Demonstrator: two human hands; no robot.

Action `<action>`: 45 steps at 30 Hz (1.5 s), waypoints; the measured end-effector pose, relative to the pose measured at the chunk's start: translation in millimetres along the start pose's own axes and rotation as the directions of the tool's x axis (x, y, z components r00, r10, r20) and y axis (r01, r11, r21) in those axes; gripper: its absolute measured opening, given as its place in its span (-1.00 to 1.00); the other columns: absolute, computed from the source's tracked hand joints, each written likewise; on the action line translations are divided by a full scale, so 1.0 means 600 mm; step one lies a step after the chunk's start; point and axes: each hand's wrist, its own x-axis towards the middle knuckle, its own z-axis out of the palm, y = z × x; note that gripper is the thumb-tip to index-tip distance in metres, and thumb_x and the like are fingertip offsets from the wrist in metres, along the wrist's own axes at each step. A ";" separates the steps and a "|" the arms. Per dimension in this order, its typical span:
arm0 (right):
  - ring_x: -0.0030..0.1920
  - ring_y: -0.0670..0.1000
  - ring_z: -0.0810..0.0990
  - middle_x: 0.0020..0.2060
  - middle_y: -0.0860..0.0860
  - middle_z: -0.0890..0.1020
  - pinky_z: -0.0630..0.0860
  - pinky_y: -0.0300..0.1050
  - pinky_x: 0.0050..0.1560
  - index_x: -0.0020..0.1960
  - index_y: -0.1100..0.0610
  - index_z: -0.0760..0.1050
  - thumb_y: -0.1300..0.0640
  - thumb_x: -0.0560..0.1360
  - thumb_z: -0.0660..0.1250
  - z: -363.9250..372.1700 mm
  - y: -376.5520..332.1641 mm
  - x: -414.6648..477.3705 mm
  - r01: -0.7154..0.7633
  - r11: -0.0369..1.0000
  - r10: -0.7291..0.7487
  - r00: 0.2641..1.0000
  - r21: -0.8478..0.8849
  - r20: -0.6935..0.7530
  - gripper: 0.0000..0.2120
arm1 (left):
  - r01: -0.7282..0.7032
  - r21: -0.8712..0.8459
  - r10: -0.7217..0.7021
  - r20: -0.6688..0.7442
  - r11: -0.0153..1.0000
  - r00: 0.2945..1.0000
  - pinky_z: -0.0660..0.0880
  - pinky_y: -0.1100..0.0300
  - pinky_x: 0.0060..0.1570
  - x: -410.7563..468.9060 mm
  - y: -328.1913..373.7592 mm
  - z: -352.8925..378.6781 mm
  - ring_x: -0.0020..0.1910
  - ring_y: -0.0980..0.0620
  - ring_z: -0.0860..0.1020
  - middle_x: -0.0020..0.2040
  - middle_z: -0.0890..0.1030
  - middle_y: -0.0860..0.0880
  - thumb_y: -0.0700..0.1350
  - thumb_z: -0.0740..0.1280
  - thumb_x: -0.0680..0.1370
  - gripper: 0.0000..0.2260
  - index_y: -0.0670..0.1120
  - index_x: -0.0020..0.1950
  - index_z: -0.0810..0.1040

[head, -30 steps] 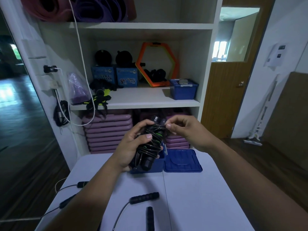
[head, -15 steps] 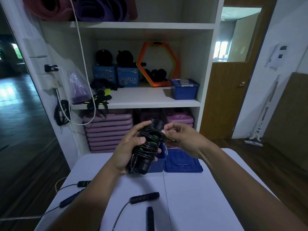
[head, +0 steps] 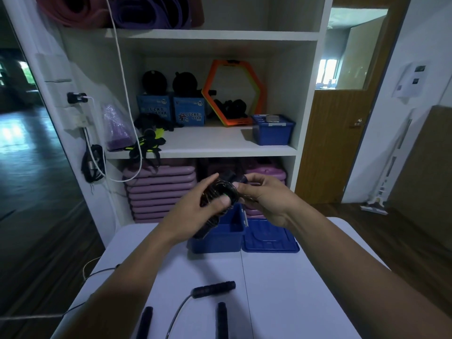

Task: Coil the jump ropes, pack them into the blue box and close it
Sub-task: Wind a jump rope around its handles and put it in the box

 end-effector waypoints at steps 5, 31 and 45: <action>-0.23 -0.05 0.66 -0.19 0.08 0.65 0.59 -0.30 -0.22 -0.07 0.23 0.55 0.33 0.47 0.42 0.018 -0.011 0.010 0.032 0.997 -0.037 0.998 -0.074 -0.059 -0.92 | -0.218 0.303 0.234 -0.017 0.928 0.972 0.33 0.30 0.26 -0.003 -0.006 0.015 0.32 0.27 0.37 0.39 0.33 0.22 0.04 0.50 0.47 -0.24 0.35 0.51 0.13; -0.19 -0.23 0.58 -0.21 -0.16 0.64 0.46 -0.44 -0.21 -0.02 0.05 0.65 0.12 0.53 0.39 -0.024 -0.056 -0.005 0.324 0.420 -0.453 0.884 -0.848 0.113 -0.93 | -0.380 0.474 0.526 -0.225 0.794 0.820 0.54 0.18 0.10 0.012 -0.026 0.035 0.24 0.16 0.47 0.37 0.47 0.04 0.12 0.37 0.42 -0.56 0.12 0.27 0.39; -0.27 -0.21 0.58 -0.20 -0.10 0.63 0.43 -0.49 -0.31 0.05 0.08 0.59 0.17 0.62 0.26 -0.025 -0.063 0.019 0.301 0.342 -0.361 0.917 -0.890 0.172 -0.86 | -0.419 0.444 0.539 -0.185 0.792 0.822 0.42 0.44 0.14 -0.002 -0.024 0.033 0.25 0.16 0.49 0.35 0.48 0.10 0.05 0.43 0.42 -0.54 0.09 0.29 0.41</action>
